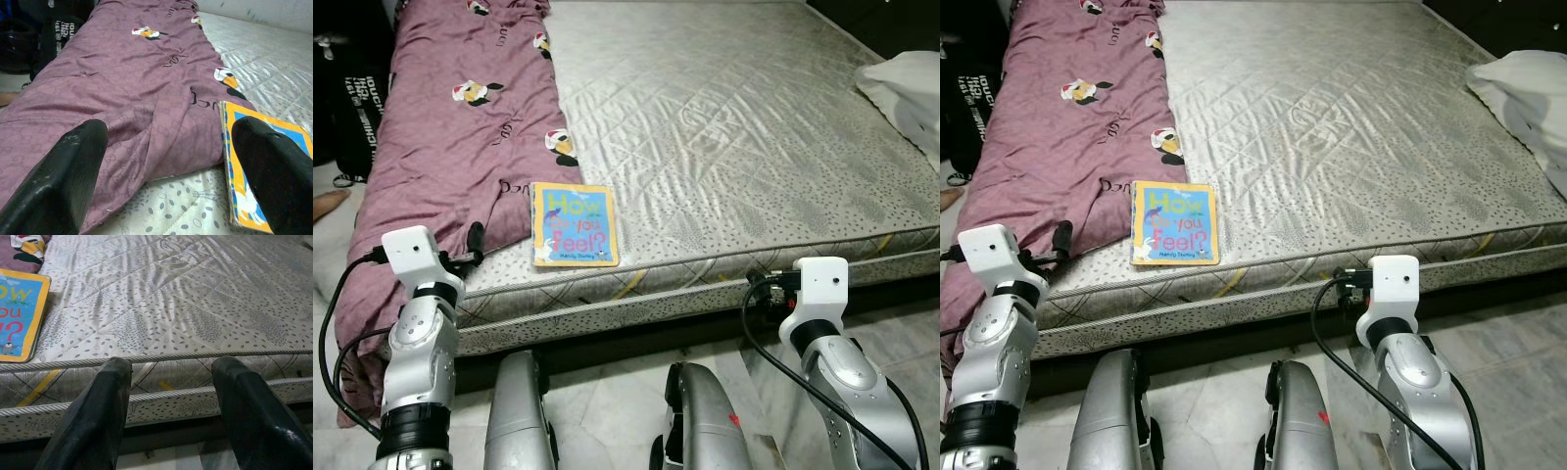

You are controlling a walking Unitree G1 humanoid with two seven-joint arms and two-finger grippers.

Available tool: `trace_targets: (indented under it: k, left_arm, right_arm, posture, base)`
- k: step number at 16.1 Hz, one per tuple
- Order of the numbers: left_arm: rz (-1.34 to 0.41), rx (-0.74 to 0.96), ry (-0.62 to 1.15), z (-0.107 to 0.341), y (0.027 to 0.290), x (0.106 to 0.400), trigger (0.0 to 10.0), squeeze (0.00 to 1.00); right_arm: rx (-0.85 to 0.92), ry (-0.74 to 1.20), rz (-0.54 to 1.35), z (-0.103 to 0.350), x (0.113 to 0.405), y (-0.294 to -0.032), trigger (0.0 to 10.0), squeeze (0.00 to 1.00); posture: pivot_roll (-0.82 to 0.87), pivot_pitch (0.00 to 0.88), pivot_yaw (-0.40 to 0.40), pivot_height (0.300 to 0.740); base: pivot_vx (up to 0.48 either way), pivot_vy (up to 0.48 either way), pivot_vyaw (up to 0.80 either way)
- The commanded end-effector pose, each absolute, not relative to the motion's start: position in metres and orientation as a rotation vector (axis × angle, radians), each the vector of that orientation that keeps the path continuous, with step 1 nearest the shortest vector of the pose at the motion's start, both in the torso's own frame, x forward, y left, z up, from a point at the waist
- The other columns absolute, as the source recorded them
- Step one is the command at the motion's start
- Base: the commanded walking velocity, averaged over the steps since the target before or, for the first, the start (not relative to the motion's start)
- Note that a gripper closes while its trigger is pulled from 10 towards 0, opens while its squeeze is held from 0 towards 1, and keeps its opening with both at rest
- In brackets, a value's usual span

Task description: Clean up the room

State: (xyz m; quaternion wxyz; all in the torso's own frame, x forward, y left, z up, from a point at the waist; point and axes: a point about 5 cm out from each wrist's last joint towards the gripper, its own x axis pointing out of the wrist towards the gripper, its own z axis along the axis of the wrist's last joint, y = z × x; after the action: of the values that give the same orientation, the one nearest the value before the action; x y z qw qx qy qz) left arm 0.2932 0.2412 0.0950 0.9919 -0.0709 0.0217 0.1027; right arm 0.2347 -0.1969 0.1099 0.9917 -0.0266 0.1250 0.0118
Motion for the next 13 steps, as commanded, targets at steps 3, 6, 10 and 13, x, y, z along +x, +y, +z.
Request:
trace_targets:
  k: [3,6,10,13]
  left_arm:
    - [0.213,-0.161,0.024,0.097,0.242,0.297,10.0,0.00]
    - [0.212,-0.166,0.022,0.096,0.240,0.299,10.0,0.00]
    - [0.197,-0.183,0.014,0.095,0.236,0.303,10.0,0.00]
    - [0.215,-0.199,0.067,0.088,0.233,0.307,10.0,0.00]
  right_arm:
    - [-0.059,0.246,0.037,0.114,0.233,-0.197,10.0,0.00]
    - [-0.059,0.245,0.041,0.116,0.234,-0.197,10.0,0.00]
    - [-0.068,0.245,0.043,0.117,0.234,-0.198,10.0,0.00]
    - [-0.073,0.247,0.038,0.117,0.232,-0.199,10.0,0.00]
  posture:
    - [-0.13,0.093,-0.055,0.560]
    - [-0.14,0.094,-0.055,0.560]
    - [-0.15,0.096,-0.054,0.560]
    - [-0.15,0.101,-0.057,0.560]
  base:
    - [0.399,0.000,0.00]
    - [0.480,0.000,0.00]
    - [0.480,0.000,0.00]
    - [0.000,0.000,0.00]
